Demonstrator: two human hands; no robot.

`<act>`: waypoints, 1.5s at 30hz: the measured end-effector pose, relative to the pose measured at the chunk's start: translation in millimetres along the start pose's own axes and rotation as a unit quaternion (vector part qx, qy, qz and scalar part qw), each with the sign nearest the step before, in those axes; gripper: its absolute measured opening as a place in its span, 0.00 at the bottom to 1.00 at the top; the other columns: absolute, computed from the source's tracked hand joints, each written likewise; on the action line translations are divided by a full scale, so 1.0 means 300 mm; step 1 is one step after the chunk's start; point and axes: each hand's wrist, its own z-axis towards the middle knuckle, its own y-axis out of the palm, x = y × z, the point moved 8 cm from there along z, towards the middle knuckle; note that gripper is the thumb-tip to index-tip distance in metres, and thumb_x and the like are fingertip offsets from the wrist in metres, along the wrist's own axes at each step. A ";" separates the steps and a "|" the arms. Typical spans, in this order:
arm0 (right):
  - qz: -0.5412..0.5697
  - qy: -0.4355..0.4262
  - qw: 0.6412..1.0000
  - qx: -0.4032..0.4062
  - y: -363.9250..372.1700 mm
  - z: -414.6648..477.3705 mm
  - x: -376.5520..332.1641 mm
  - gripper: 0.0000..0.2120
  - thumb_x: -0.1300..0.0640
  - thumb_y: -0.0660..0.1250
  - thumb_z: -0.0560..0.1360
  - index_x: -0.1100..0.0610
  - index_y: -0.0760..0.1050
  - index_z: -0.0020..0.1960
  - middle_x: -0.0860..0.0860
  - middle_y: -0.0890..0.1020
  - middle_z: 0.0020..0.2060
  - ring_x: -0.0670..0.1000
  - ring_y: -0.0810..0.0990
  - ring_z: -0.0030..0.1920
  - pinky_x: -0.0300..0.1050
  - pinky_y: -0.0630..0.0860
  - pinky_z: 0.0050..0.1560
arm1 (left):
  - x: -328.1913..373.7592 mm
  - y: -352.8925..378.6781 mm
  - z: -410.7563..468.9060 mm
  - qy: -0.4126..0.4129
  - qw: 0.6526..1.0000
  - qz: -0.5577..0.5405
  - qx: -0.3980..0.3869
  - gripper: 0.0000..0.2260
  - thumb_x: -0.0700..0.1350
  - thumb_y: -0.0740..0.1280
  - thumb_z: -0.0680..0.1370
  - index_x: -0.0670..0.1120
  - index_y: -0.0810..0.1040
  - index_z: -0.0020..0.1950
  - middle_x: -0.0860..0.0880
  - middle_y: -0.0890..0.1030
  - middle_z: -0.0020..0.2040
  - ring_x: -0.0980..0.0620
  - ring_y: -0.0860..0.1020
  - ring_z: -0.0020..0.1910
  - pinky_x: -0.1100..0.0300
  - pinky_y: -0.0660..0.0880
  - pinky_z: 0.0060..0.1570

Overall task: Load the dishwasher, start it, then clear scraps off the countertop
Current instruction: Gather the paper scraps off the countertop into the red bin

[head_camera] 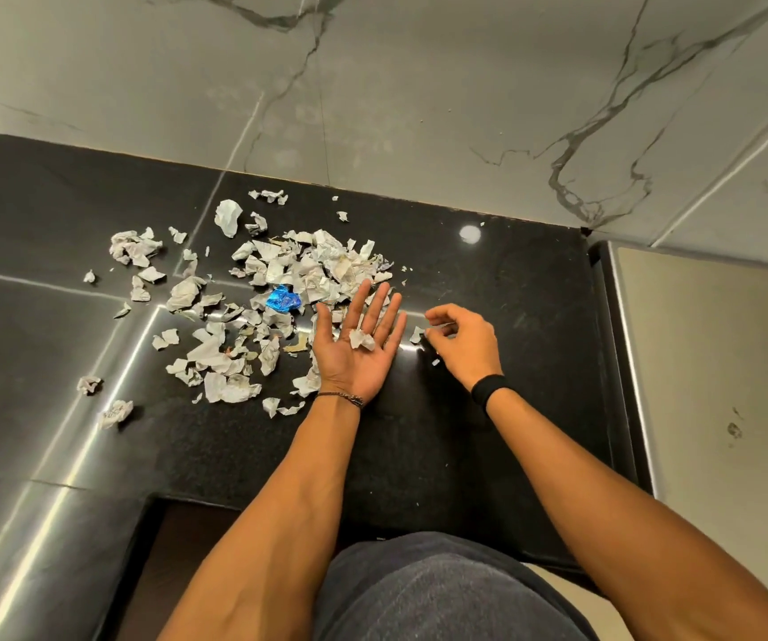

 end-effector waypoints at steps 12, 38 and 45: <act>-0.020 -0.047 0.997 -0.063 0.049 0.045 -0.018 0.06 0.60 0.73 0.74 0.54 0.84 0.51 0.49 0.85 0.43 0.46 0.81 0.43 0.42 0.77 0.49 | 0.021 0.009 -0.017 0.071 0.989 0.079 0.098 0.33 0.66 0.61 0.80 0.43 0.72 0.75 0.40 0.74 0.73 0.39 0.73 0.72 0.44 0.63 0.76; -0.105 -0.145 0.970 -0.162 -0.004 -0.053 0.064 0.09 0.56 0.75 0.72 0.50 0.83 0.52 0.44 0.85 0.45 0.46 0.81 0.45 0.45 0.78 0.52 | -0.110 0.035 -0.037 0.101 0.991 0.010 0.081 0.30 0.62 0.61 0.82 0.43 0.71 0.76 0.40 0.73 0.74 0.39 0.72 0.73 0.44 0.62 0.77; -0.155 -0.185 0.956 -0.164 0.017 -0.050 0.042 0.07 0.56 0.69 0.76 0.50 0.81 0.53 0.46 0.84 0.46 0.51 0.80 0.48 0.45 0.73 0.49 | -0.085 -0.021 -0.080 0.143 0.967 0.116 0.175 0.30 0.62 0.61 0.82 0.43 0.70 0.77 0.40 0.73 0.74 0.39 0.72 0.73 0.44 0.62 0.77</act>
